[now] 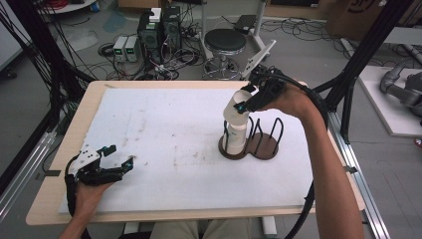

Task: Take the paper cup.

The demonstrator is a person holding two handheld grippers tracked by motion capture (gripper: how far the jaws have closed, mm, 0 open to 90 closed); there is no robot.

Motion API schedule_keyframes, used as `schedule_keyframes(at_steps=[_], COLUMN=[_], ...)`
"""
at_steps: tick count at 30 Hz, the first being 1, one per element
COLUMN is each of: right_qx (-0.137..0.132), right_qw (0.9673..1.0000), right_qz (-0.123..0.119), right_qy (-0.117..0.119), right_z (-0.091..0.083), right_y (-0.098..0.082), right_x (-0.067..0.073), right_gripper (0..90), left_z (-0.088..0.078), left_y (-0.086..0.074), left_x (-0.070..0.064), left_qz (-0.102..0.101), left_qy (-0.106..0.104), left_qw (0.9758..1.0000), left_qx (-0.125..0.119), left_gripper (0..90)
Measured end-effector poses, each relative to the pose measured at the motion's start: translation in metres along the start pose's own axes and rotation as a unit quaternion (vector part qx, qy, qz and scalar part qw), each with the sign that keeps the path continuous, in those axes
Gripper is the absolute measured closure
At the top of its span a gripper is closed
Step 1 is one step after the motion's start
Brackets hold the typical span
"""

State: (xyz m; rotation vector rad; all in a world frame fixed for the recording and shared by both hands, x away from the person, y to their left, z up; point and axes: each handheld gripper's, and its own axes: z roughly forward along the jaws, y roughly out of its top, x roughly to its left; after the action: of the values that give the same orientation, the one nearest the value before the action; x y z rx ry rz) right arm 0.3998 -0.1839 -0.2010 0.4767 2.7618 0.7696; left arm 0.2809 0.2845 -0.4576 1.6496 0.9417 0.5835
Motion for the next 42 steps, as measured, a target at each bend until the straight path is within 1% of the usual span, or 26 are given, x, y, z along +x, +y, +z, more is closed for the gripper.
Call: schedule_keyframes(at_steps=[2,4,6,7,8,10,12,14,16,21,23,25,27,31,34,39,40,42], right_qx=[-0.02,-0.035,-0.046,-0.05,-0.054,-0.062,-0.079,-0.091,-0.11,-0.126,-0.138,-0.143,-0.155,-0.167,-0.191,-0.209,-0.216,-0.225], right_qw=[0.9998,0.9994,0.9989,0.9987,0.9985,0.998,0.9968,0.9958,0.9938,0.992,0.9903,0.9896,0.9878,0.9857,0.9813,0.9776,0.976,0.9739], right_qz=[-0.002,-0.001,-0.002,-0.006,-0.003,-0.005,-0.002,0.001,0.001,0.0,-0.003,-0.005,-0.004,-0.005,0.003,0.014,0.011,0.012], right_qy=[0.003,0.006,0.012,0.012,0.012,0.01,0.014,0.011,0.017,0.014,0.016,0.013,0.016,0.019,0.023,0.022,0.024,0.025], right_z=[-0.004,-0.007,-0.009,-0.009,-0.01,-0.012,-0.013,-0.015,-0.017,-0.017,-0.016,-0.016,-0.015,-0.01,-0.007,-0.003,-0.002,0.001], right_y=[-0.001,-0.003,-0.006,-0.008,-0.009,-0.012,-0.016,-0.019,-0.023,-0.029,-0.031,-0.033,-0.035,-0.039,-0.044,-0.051,-0.052,-0.053], right_x=[0.003,0.006,0.009,0.011,0.012,0.014,0.016,0.018,0.022,0.031,0.035,0.04,0.044,0.052,0.058,0.065,0.067,0.071], right_gripper=[37.1,37.1,37.1,37.1,37.1,37.1,37.1,37.1,37.1,37.1,37.1,37.1,37.1,37.1,37.1,37.2,37.2,37.2], left_z=[0.0,0.0,0.0,0.0,0.0,0.0,0.0,0.0,0.0,0.0,0.0,0.0,0.0,0.0,0.0,0.0,0.0,0.0], left_y=[0.0,0.0,0.0,0.0,0.0,0.0,0.0,0.0,0.0,0.0,0.0,0.0,0.0,0.0,0.0,0.0,0.0,0.0], left_x=[0.0,0.0,0.0,0.0,0.0,0.0,0.0,0.0,-0.001,-0.001,-0.001,0.0,-0.001,-0.001,-0.001,-0.001,-0.002,-0.002], left_qz=[0.004,0.004,0.001,0.001,0.001,0.004,0.004,0.003,0.004,0.003,0.001,0.004,0.003,0.007,0.005,0.008,0.008,0.009], left_qy=[0.0,0.0,0.0,0.0,0.0,0.0,0.0,0.001,0.001,0.0,0.0,0.0,0.001,-0.001,0.0,0.0,0.0,0.0], left_qw=[1.0,1.0,1.0,1.0,1.0,1.0,1.0,1.0,1.0,1.0,1.0,1.0,1.0,1.0,1.0,1.0,1.0,1.0], left_qx=[0.002,0.001,0.0,0.0,0.0,0.001,0.001,0.001,0.001,0.001,-0.001,0.001,0.001,0.0,0.0,-0.001,-0.001,-0.002], left_gripper=[13.6,13.6,13.6,13.6,13.6,13.6,13.6,13.6,13.6,13.6,13.6,13.6,13.6,13.6,13.6,13.6,13.6,13.6])
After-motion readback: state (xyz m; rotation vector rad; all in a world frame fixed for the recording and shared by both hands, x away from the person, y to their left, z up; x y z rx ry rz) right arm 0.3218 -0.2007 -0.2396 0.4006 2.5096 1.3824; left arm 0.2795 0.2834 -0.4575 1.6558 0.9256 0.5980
